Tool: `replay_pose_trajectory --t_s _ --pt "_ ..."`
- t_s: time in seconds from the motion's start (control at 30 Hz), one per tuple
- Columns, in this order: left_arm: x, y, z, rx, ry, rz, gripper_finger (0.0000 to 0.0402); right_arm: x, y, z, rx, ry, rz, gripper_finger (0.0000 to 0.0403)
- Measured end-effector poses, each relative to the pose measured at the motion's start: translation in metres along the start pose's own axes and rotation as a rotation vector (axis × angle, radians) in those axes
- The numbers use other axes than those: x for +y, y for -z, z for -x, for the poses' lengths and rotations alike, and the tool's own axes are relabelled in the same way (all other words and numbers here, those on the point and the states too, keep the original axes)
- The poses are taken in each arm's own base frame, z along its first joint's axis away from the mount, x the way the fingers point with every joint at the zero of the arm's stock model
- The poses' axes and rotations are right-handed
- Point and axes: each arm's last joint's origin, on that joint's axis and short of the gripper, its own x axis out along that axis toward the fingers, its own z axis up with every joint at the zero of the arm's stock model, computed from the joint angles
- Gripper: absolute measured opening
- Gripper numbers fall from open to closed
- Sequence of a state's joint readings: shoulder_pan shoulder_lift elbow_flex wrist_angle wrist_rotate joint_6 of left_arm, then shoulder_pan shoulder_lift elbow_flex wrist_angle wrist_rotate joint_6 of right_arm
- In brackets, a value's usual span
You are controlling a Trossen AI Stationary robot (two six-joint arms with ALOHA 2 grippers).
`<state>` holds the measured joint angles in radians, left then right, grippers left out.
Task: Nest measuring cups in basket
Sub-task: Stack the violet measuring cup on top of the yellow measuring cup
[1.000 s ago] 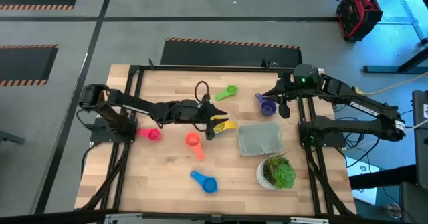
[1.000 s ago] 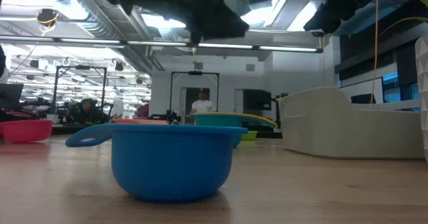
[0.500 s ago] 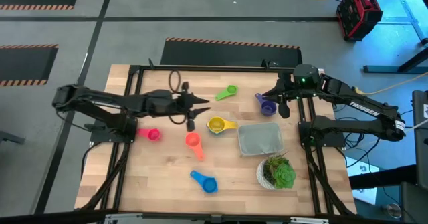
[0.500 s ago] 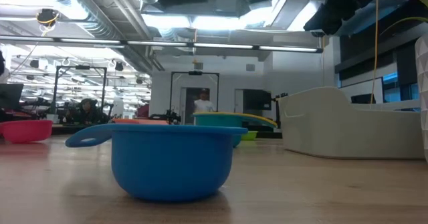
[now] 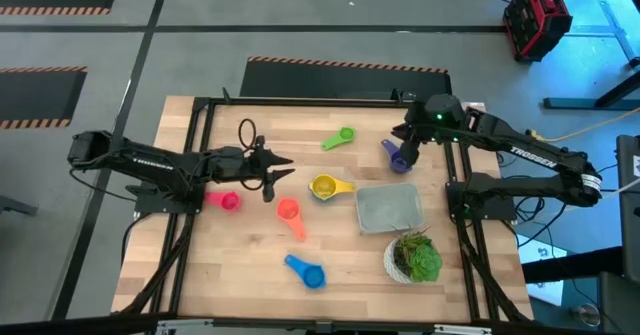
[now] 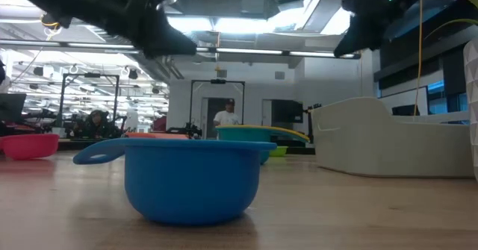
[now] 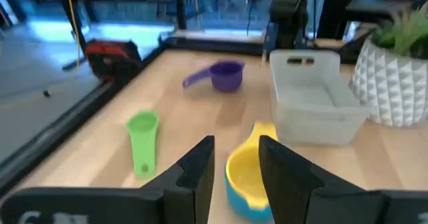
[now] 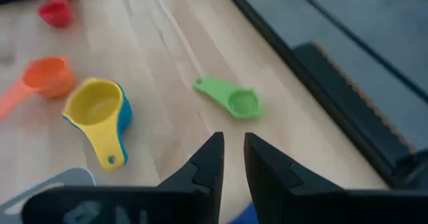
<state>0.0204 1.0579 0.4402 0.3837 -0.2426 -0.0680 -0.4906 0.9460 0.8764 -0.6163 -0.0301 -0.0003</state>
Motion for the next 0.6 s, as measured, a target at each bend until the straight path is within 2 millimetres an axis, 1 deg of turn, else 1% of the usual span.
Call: replay_pose_trajectory --t_s 0.07,0.33,0.6 --pt "0.0 0.003 0.0 0.007 -0.001 0.007 0.011 -0.004 0.001 -0.007 0.031 0.006 -0.012 0.0065" --pt "0.0 0.0 0.0 -0.016 0.002 0.013 0.011 -0.023 0.006 -0.033 0.152 0.063 -0.077 0.0065" --pt "0.0 0.0 0.0 -0.016 0.002 0.013 0.011 -0.043 0.023 -0.051 0.353 0.109 -0.156 0.0065"
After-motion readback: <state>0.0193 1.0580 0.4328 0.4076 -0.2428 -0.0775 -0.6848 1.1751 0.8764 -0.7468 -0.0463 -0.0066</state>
